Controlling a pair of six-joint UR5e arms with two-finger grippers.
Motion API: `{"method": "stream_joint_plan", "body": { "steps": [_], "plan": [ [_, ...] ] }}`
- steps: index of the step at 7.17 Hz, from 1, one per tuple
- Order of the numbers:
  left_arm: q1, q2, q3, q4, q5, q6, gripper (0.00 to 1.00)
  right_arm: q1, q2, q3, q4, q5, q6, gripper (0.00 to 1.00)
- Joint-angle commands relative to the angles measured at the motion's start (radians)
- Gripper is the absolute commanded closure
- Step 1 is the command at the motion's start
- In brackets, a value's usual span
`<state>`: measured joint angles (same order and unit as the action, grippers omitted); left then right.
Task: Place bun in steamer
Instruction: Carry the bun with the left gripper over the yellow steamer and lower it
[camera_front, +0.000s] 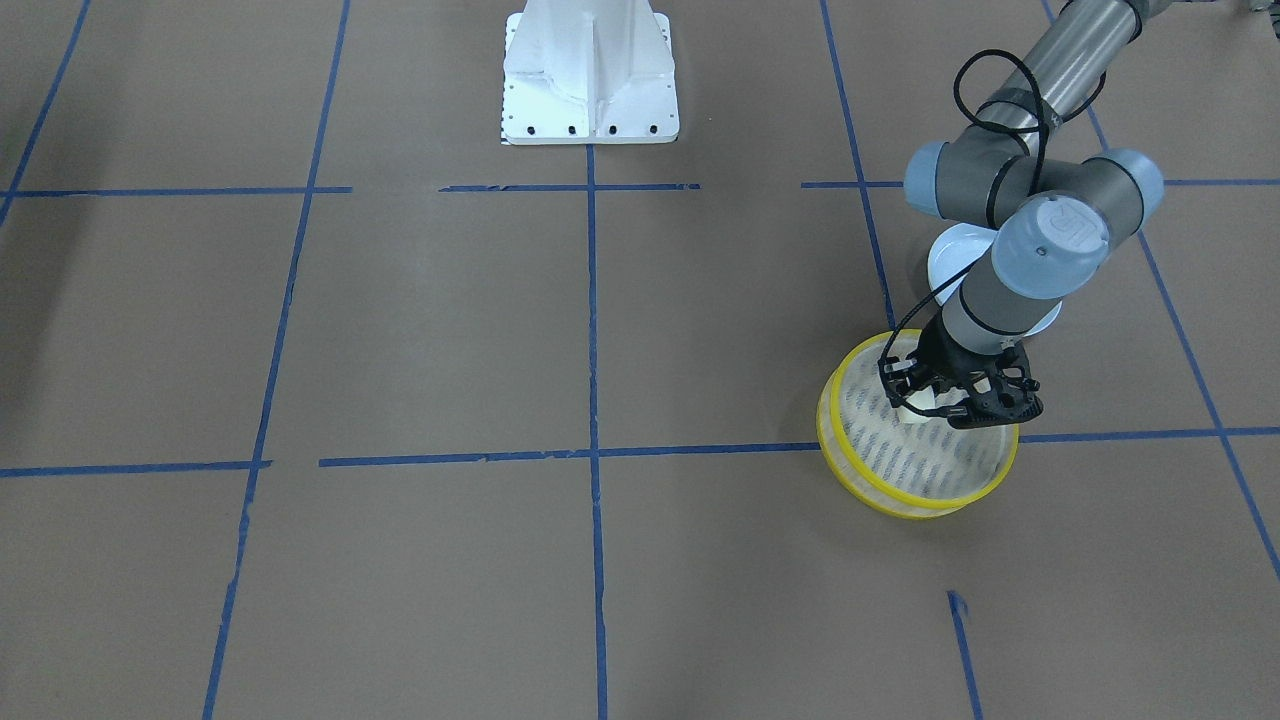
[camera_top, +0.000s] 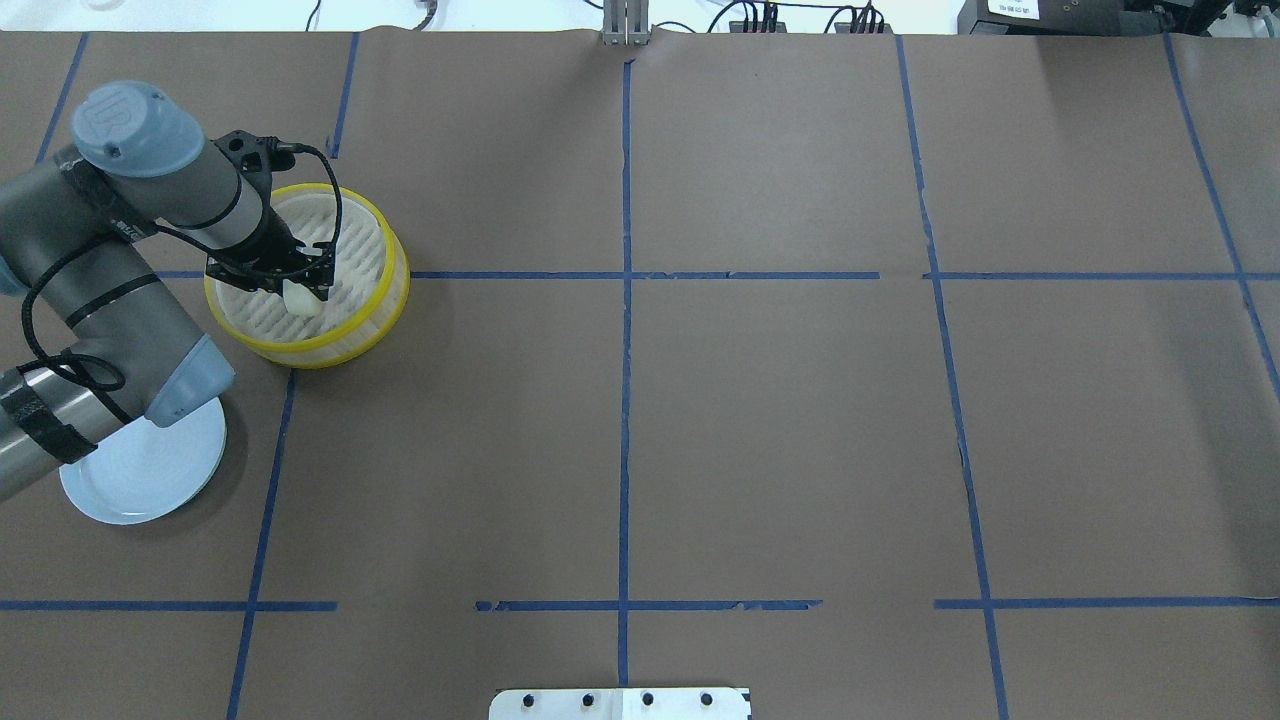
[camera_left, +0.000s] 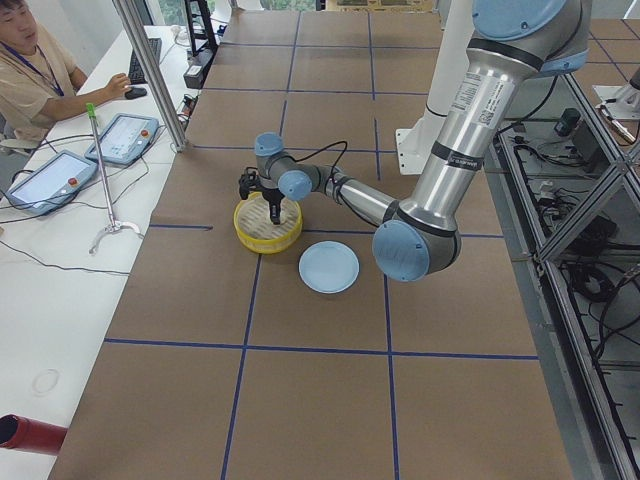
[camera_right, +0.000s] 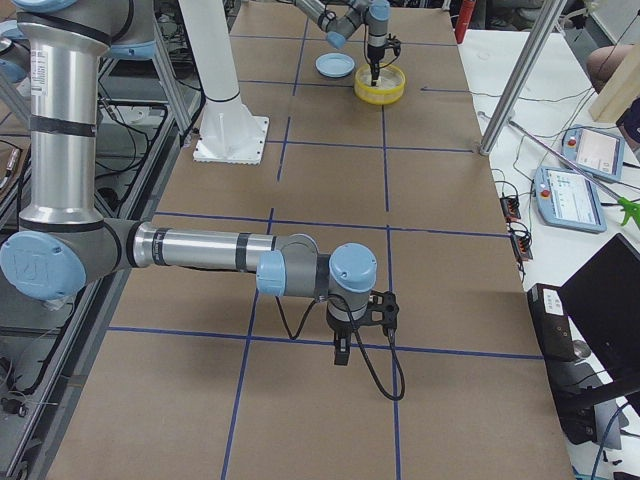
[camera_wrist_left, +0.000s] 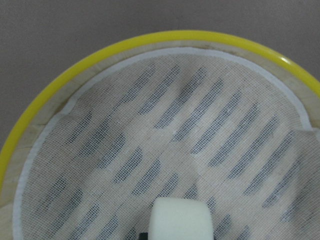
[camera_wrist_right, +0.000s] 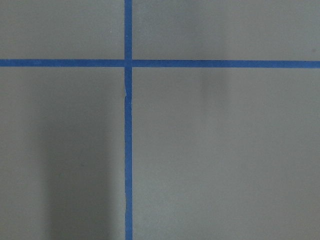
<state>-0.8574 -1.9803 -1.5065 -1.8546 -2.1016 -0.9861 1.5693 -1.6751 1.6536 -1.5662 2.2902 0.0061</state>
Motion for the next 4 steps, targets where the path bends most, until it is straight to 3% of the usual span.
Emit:
{"method": "stream_joint_plan", "body": {
  "steps": [1,2,3,4],
  "plan": [
    [0.005,0.000,0.000,0.000,0.000,0.000,0.41,0.000,0.000,0.000,0.000,0.000,0.000,0.00],
    [0.005,0.000,-0.003,0.000,0.003,0.003,0.12,0.000,0.000,0.000,0.000,0.000,0.000,0.00],
    [0.005,0.000,-0.009,0.000,0.041,0.004,0.00,0.000,0.000,0.000,0.000,0.000,0.000,0.00],
    [-0.005,0.000,-0.012,0.000,0.049,0.009,0.00,0.000,0.000,0.000,0.000,0.000,0.000,0.00]
  ]
}}
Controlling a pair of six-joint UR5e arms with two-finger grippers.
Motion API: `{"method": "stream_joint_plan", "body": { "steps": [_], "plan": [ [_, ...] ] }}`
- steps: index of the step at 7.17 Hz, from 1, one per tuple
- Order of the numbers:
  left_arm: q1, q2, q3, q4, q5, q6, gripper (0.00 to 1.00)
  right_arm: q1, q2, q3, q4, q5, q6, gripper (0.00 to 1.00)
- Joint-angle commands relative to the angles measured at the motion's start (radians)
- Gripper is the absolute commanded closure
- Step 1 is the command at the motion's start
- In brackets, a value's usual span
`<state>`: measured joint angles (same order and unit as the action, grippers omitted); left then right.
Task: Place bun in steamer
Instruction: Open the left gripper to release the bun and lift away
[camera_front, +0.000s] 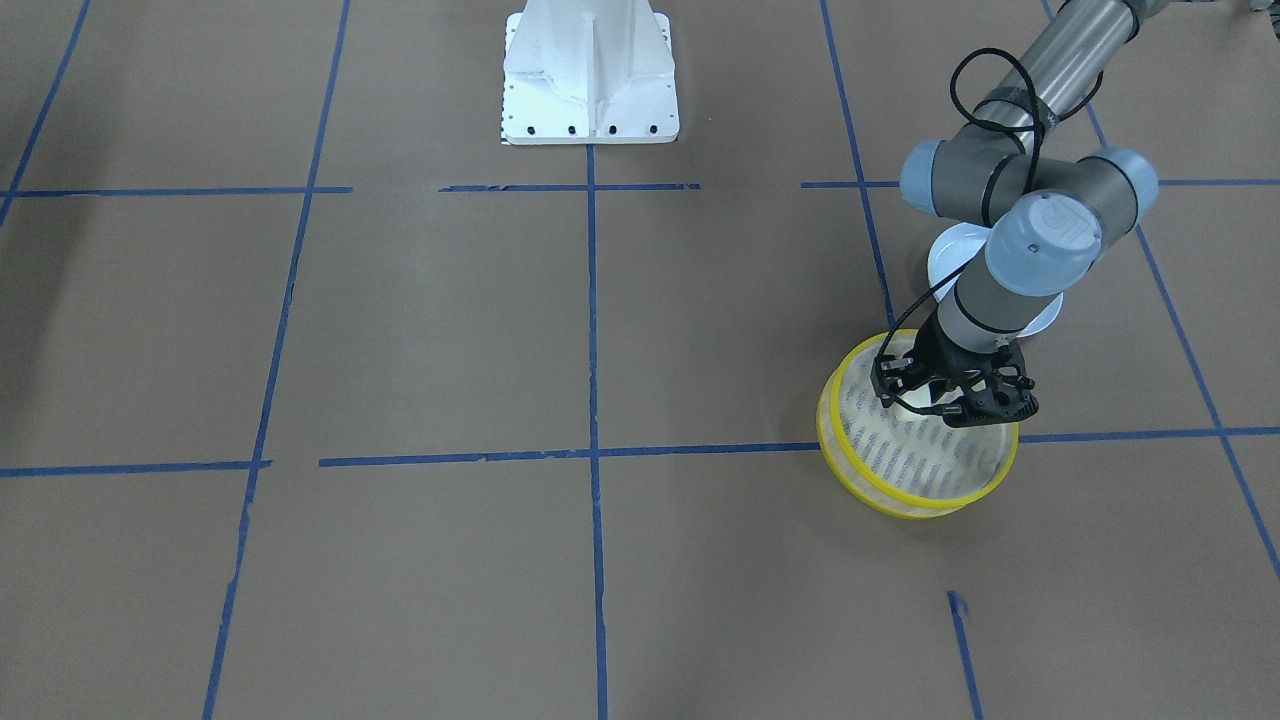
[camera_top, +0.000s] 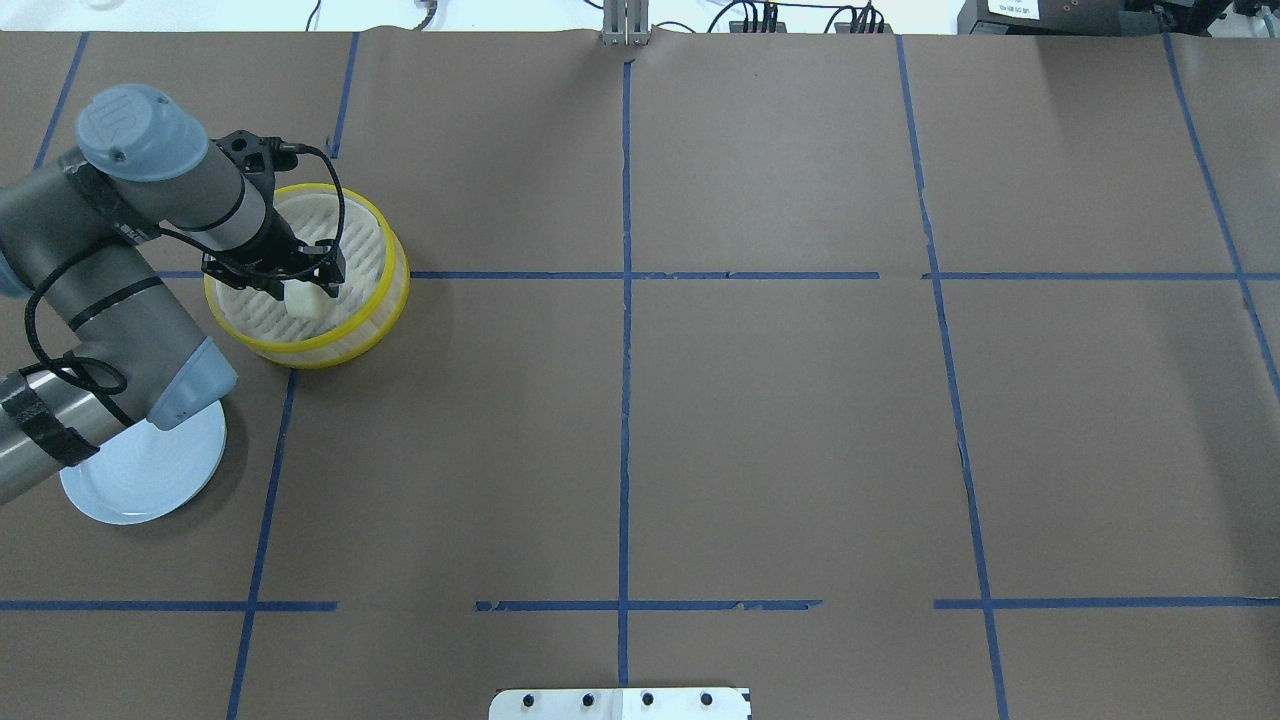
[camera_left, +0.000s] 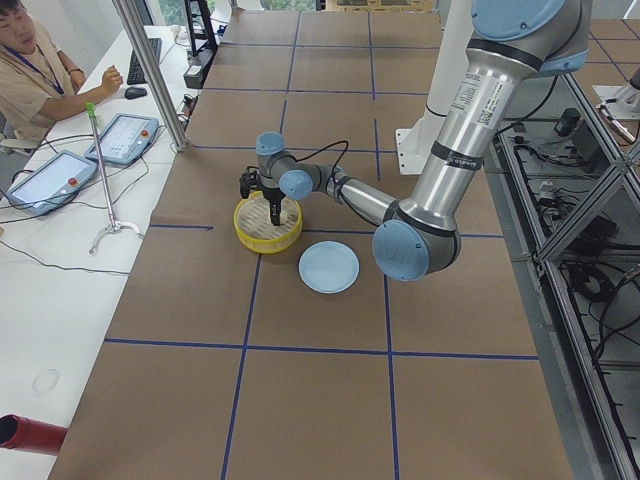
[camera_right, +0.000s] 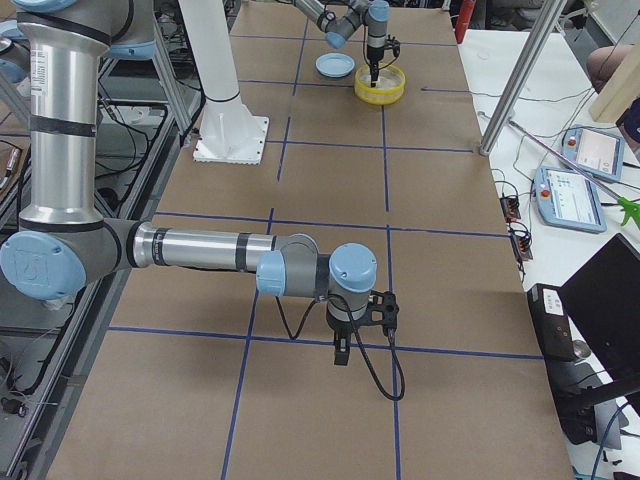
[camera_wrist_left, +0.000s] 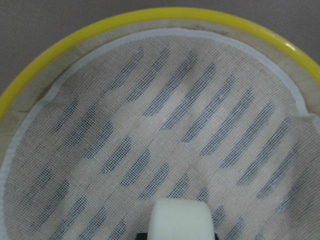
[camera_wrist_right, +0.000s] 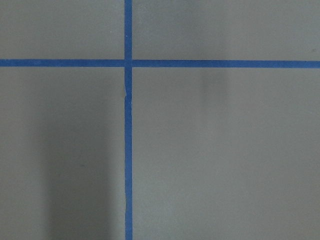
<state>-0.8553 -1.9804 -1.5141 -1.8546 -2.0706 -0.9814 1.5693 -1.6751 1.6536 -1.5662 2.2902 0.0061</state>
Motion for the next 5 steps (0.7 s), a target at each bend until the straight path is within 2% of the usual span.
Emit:
{"method": "stream_joint_plan", "body": {
  "steps": [1,2,3,5],
  "plan": [
    [-0.068,0.002,-0.020,0.000,0.006,0.019,0.00,0.000,0.000,0.000,0.000,0.000,0.000,0.00],
    [-0.123,0.008,-0.041,0.011,-0.012,0.112,0.00,0.000,0.000,0.000,0.000,0.000,0.000,0.00],
    [-0.207,0.026,-0.047,0.011,-0.081,0.216,0.00,0.000,0.000,0.000,0.000,0.000,0.000,0.00],
    [-0.380,0.156,-0.069,0.011,-0.207,0.457,0.00,0.000,0.000,0.000,0.000,0.000,0.000,0.00]
  ]
}}
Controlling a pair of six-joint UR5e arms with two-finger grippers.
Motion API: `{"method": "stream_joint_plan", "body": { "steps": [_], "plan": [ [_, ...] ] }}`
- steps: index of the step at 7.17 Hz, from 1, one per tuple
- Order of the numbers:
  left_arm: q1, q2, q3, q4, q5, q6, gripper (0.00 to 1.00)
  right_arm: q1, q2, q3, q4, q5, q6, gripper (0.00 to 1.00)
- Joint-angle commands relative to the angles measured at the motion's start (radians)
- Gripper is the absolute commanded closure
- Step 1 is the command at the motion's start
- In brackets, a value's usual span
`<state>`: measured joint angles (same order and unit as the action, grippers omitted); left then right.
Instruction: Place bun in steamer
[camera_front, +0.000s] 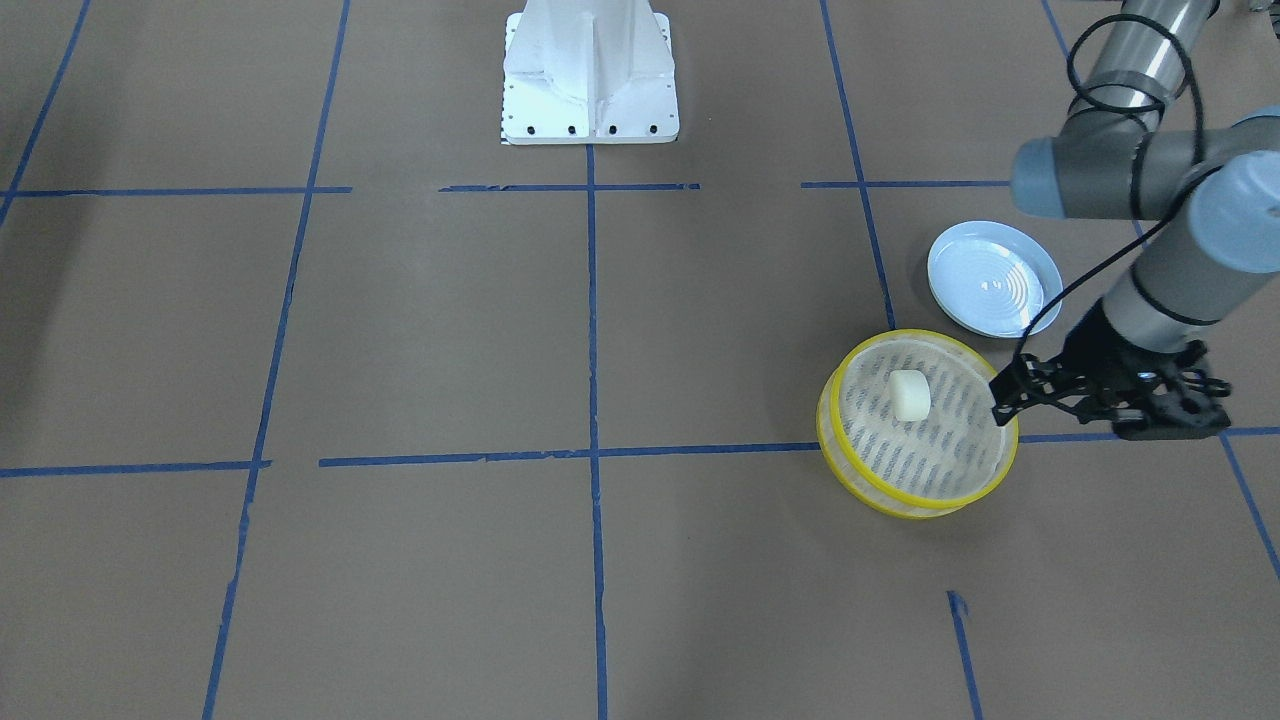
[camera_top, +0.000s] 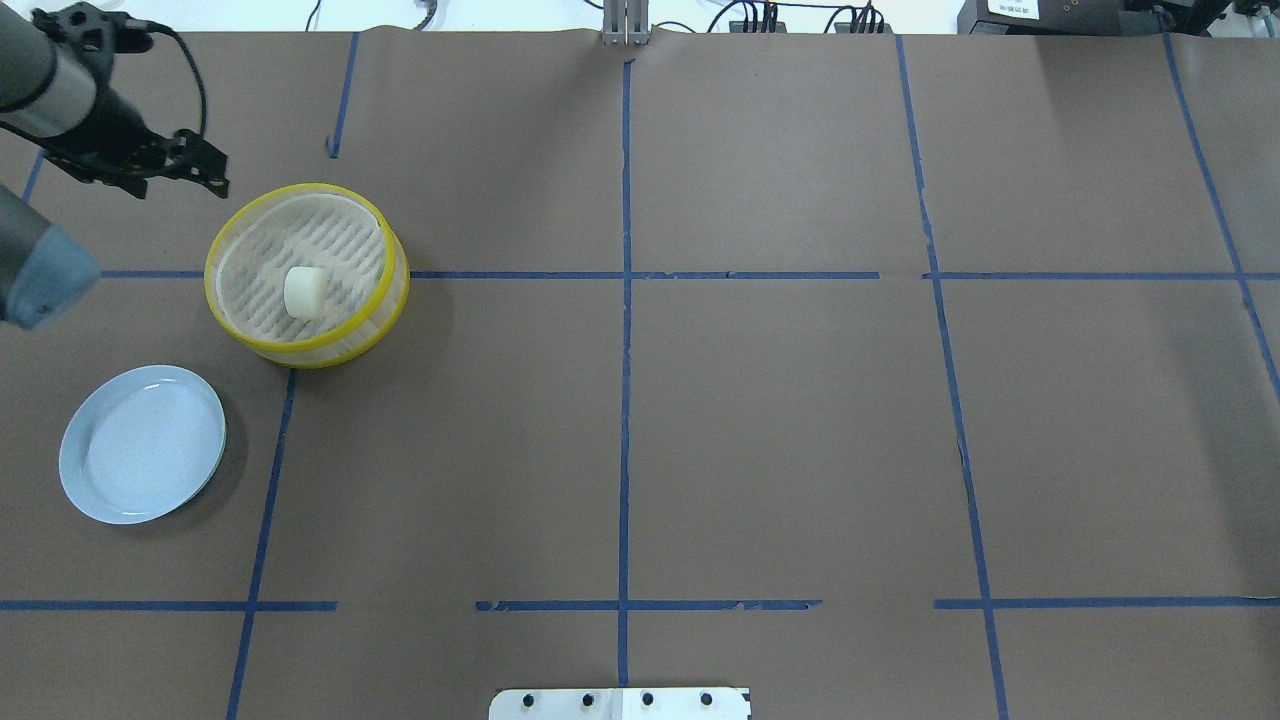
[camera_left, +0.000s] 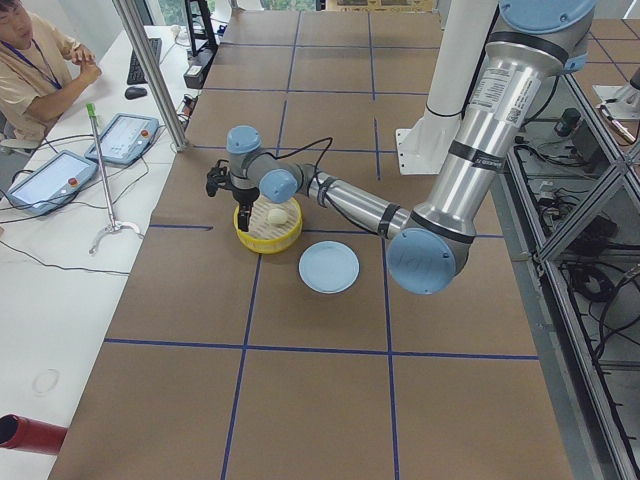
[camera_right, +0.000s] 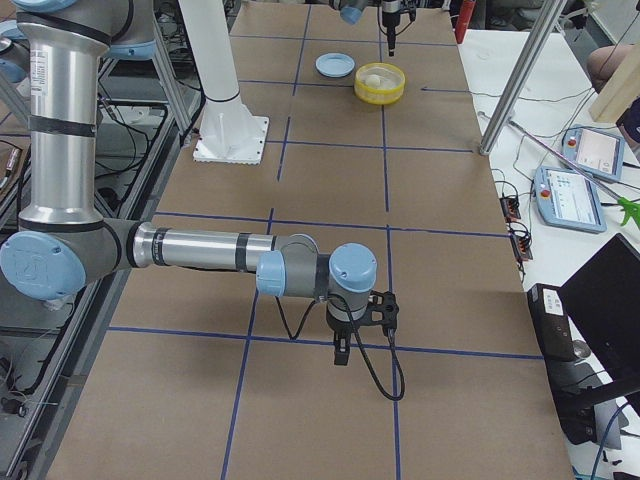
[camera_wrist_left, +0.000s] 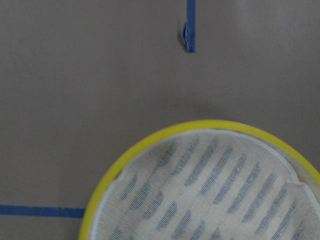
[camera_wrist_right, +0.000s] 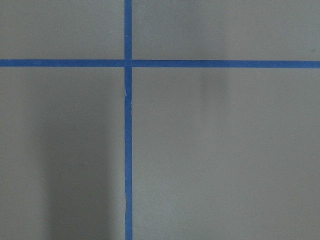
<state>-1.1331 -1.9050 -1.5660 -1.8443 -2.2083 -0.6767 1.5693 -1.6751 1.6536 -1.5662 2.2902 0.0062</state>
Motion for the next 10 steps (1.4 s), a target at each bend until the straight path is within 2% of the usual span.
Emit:
{"method": "stream_joint_plan", "body": {
  "steps": [1,3,5,7,8,10],
  "plan": [
    [-0.182,0.183,-0.040,0.000,-0.091,0.301,0.00,0.000,0.000,0.000,0.000,0.000,0.000,0.00],
    [-0.378,0.294,-0.025,0.037,-0.186,0.574,0.00,0.000,0.000,0.000,0.000,0.000,0.000,0.00],
    [-0.401,0.293,-0.035,0.189,-0.192,0.605,0.00,0.000,0.000,0.000,0.000,0.000,0.000,0.00],
    [-0.401,0.319,-0.046,0.203,-0.194,0.605,0.00,0.000,0.000,0.000,0.000,0.000,0.000,0.00],
    [-0.404,0.322,-0.074,0.226,-0.194,0.605,0.00,0.000,0.000,0.000,0.000,0.000,0.000,0.00],
    [-0.410,0.392,-0.143,0.237,-0.195,0.644,0.00,0.000,0.000,0.000,0.000,0.000,0.000,0.00]
  ]
}}
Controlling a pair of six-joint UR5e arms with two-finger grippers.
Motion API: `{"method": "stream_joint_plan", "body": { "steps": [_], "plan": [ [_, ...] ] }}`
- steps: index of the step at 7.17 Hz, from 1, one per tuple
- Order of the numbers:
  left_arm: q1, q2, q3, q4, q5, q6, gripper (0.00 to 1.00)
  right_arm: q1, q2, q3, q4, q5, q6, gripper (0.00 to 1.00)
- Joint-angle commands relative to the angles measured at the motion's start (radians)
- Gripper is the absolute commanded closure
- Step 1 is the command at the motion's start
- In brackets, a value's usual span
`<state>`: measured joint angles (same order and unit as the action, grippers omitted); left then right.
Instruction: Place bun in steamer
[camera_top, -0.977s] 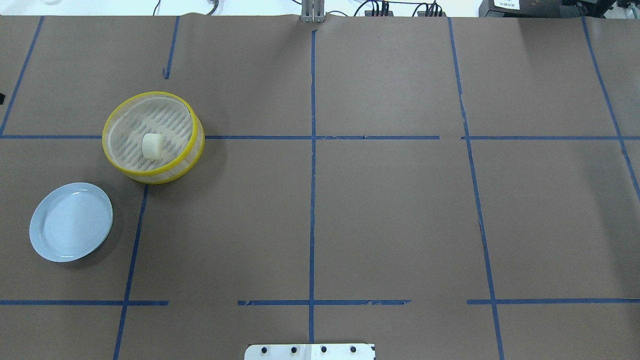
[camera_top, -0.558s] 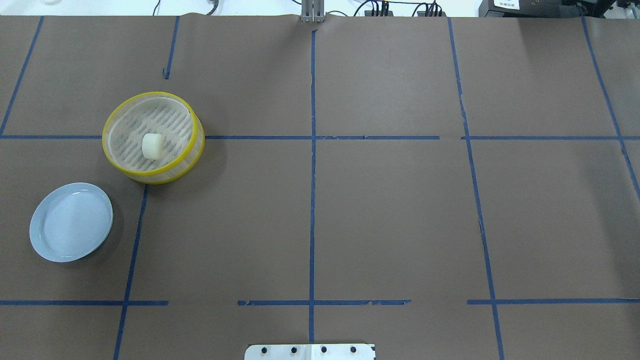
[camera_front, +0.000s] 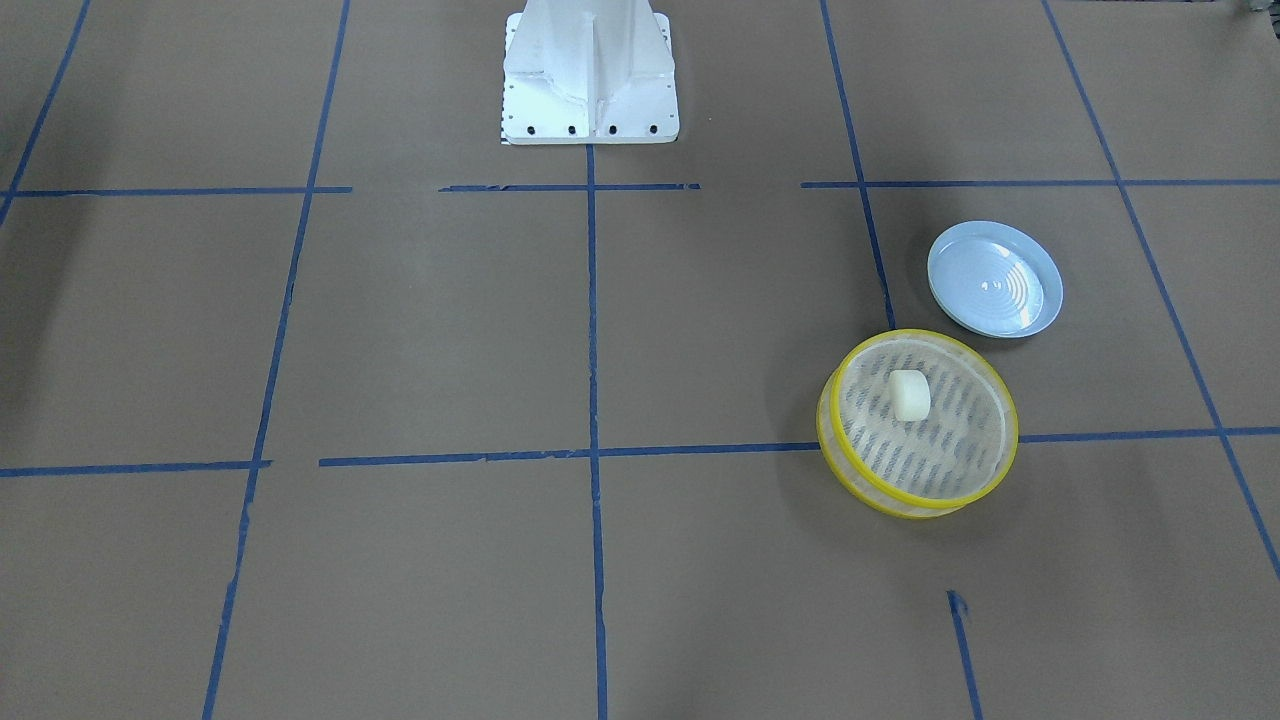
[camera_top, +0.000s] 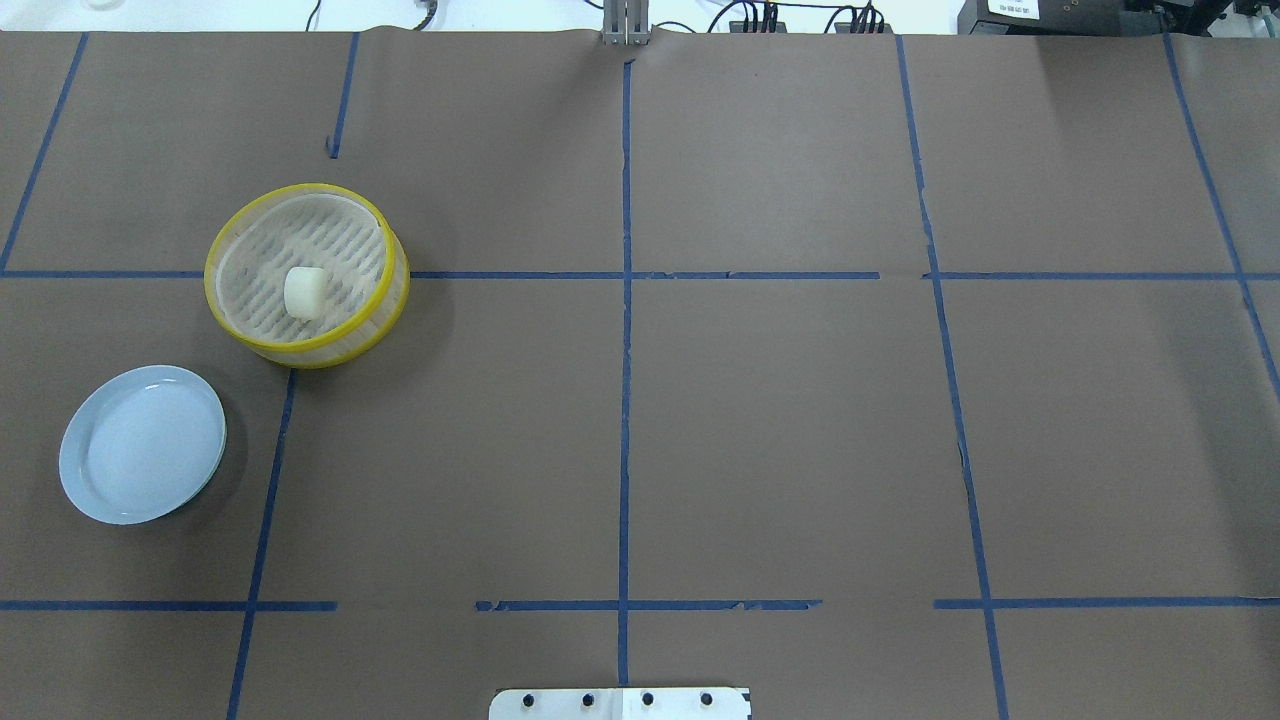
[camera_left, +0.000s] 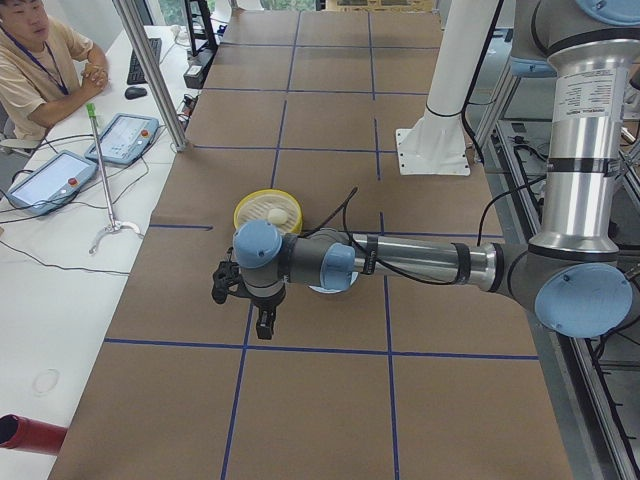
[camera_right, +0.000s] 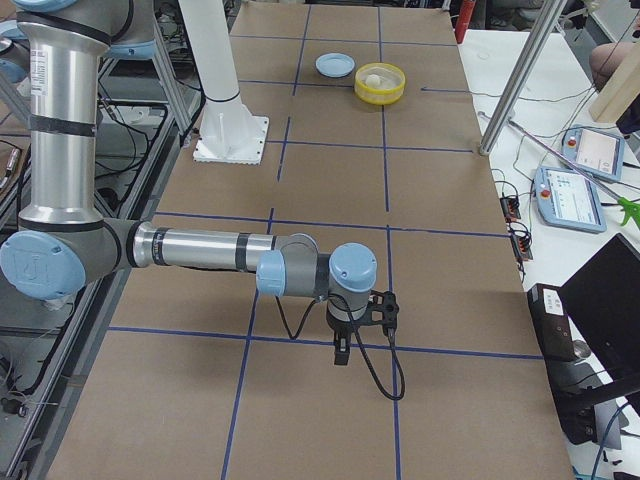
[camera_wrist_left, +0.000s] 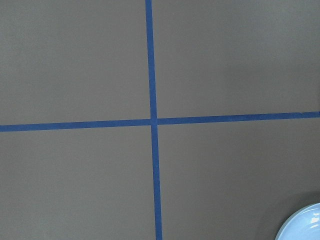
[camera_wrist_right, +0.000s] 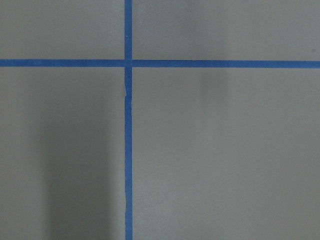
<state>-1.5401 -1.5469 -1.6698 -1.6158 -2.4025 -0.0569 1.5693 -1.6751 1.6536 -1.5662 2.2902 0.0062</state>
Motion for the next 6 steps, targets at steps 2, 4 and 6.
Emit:
{"method": "stream_joint_plan", "body": {
  "steps": [2,4,6],
  "plan": [
    [-0.003,0.043,-0.041,0.005,0.000,0.022,0.00,0.000,0.000,0.000,0.000,0.000,0.000,0.00],
    [-0.035,0.117,-0.059,-0.016,0.005,0.028,0.00,0.000,0.000,0.000,0.000,0.000,0.000,0.00],
    [-0.038,0.117,-0.097,-0.019,0.061,0.025,0.00,0.000,0.000,0.000,0.000,0.000,0.000,0.00]
  ]
}}
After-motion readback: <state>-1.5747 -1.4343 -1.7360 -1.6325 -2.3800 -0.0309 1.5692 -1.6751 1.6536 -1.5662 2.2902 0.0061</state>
